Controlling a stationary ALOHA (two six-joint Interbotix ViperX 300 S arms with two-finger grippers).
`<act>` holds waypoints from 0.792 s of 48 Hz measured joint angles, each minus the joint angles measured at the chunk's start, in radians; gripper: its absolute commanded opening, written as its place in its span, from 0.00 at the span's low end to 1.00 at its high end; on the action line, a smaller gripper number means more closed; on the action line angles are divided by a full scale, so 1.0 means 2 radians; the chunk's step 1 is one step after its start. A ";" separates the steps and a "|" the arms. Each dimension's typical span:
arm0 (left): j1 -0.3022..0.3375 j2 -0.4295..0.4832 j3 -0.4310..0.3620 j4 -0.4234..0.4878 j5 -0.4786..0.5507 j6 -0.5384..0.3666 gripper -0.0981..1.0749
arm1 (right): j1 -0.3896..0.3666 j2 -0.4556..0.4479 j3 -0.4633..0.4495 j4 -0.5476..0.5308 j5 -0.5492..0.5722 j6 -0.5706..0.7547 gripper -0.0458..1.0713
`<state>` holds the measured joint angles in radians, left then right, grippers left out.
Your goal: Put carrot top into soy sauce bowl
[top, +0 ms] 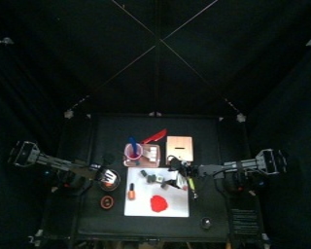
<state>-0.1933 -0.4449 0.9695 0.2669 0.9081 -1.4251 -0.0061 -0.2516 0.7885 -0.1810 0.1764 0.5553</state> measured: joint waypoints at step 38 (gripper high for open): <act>-0.002 -0.005 -0.025 0.050 -0.026 0.008 0.74 | -0.002 0.001 0.000 0.002 -0.001 0.000 0.96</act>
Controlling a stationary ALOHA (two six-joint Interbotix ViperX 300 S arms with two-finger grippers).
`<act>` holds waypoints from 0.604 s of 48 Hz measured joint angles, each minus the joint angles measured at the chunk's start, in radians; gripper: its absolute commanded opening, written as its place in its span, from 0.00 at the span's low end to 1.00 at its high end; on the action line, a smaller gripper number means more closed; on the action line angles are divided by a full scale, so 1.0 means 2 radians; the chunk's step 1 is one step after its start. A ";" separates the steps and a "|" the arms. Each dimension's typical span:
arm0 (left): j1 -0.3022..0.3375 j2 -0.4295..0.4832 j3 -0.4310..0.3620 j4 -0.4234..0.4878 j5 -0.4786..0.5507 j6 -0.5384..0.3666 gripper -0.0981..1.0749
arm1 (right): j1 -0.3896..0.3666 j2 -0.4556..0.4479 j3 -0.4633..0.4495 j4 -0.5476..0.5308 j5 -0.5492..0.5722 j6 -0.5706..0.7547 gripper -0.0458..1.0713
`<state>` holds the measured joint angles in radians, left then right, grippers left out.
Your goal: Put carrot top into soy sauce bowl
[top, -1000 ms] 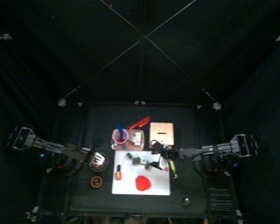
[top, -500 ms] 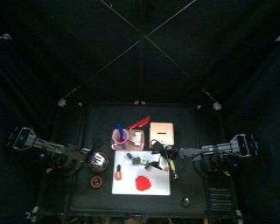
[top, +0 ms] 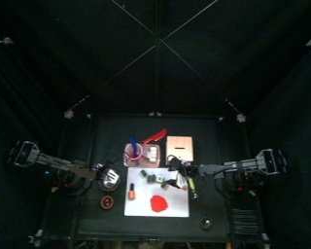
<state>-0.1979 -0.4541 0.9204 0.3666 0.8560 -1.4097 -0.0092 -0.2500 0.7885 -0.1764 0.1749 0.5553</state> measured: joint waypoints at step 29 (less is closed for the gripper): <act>-0.004 0.030 -0.015 0.027 -0.086 -0.004 0.74 | -0.001 0.000 0.000 -0.002 0.000 0.000 0.96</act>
<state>-0.2056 -0.3942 0.8897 0.4203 0.6842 -1.4174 -0.0107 -0.2500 0.7885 -0.1810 0.1749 0.5553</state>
